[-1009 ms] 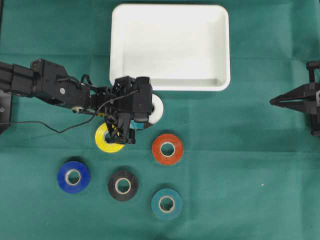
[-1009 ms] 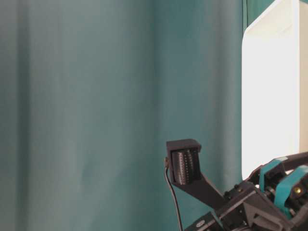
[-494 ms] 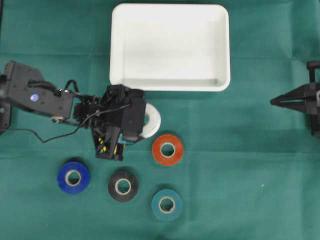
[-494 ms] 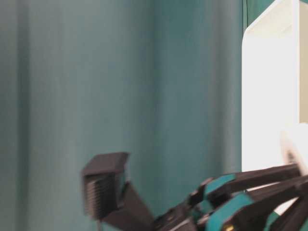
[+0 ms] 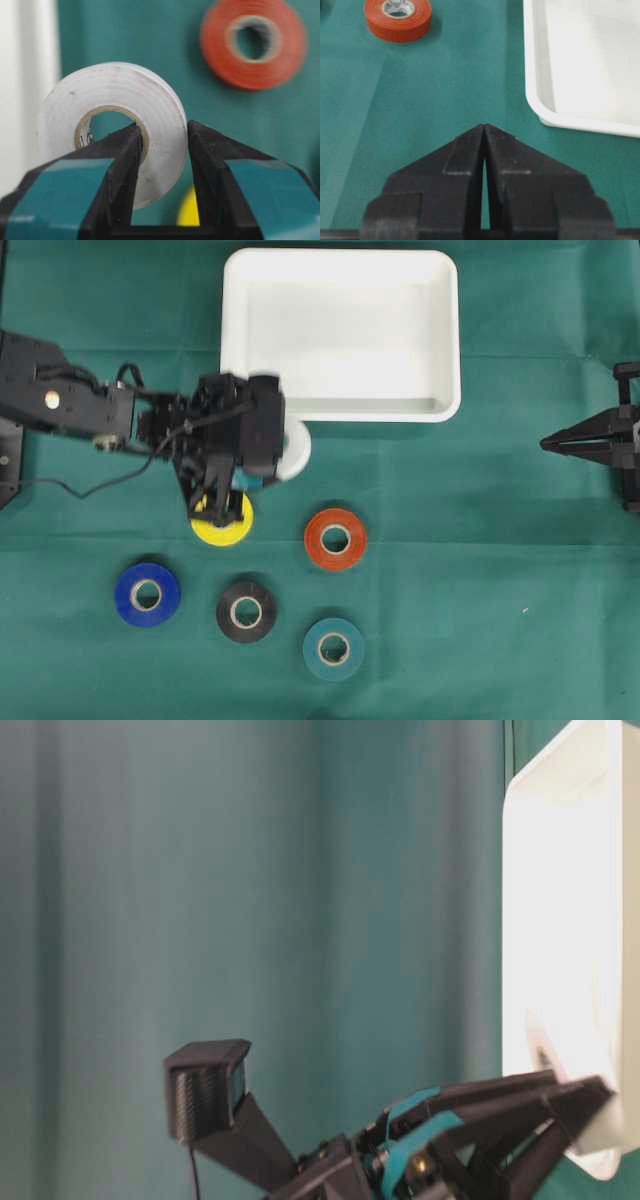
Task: Put the tape into the white case with the left arm.
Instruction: 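Lift the white tape roll and carry it into the white tray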
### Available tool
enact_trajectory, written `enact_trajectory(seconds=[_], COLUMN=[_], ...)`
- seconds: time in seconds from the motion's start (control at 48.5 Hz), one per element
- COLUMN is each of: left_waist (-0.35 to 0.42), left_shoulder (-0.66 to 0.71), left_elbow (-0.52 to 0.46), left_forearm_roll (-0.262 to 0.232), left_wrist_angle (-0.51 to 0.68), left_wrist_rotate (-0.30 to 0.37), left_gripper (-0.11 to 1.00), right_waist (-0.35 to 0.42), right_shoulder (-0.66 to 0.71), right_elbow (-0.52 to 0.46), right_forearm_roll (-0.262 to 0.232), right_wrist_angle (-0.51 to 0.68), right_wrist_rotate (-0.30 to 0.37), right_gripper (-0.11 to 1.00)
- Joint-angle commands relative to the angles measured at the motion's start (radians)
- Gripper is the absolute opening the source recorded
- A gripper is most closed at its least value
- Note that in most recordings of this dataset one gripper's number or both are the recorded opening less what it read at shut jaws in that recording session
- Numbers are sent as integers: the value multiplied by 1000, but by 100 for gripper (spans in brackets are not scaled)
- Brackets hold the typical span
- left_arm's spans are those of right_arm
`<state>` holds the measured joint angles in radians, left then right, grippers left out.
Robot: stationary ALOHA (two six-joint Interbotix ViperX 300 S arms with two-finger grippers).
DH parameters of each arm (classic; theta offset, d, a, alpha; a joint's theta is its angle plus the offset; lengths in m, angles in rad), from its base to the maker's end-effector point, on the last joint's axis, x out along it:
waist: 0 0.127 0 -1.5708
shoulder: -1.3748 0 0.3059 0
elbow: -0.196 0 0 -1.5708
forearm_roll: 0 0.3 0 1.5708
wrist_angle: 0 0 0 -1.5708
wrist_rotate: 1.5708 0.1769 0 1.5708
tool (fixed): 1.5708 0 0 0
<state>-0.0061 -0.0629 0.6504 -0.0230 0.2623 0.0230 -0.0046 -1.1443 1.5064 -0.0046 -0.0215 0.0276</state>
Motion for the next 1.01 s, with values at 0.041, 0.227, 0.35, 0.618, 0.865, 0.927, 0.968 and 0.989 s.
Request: enact_trajectory(seconds=[0.041, 0.227, 0.35, 0.618, 0.865, 0.927, 0.968, 0.989], left_waist=[63, 164, 213, 296, 357, 376, 390, 396], left_shoulder=[-29, -26, -14, 26, 66, 77, 86, 91], left_elbow=[-18, -18, -20, -38, -60, -61, -63, -63], left_forearm_roll=[2, 2, 2, 2, 2, 2, 2, 2], left_wrist_angle=[5, 8, 3, -17, -54, -60, -63, -67], left_wrist_rotate=[11, 58, 94, 166, 239, 255, 259, 261], left_gripper=[27, 27, 27, 27, 27, 27, 27, 27], right_waist=[0, 0, 0, 0, 0, 0, 0, 0], right_shoulder=[6, 6, 6, 5, 5, 6, 5, 5], right_elbow=[-11, -11, -11, -11, -11, -11, -11, -11], right_forearm_roll=[-2, -2, -2, -2, -2, -2, -2, -2], right_wrist_angle=[-11, -9, -11, -11, -9, -9, -9, -9], right_wrist_rotate=[2, 2, 2, 2, 2, 2, 2, 2], right_gripper=[-9, -9, -9, -9, -9, -9, -9, -9])
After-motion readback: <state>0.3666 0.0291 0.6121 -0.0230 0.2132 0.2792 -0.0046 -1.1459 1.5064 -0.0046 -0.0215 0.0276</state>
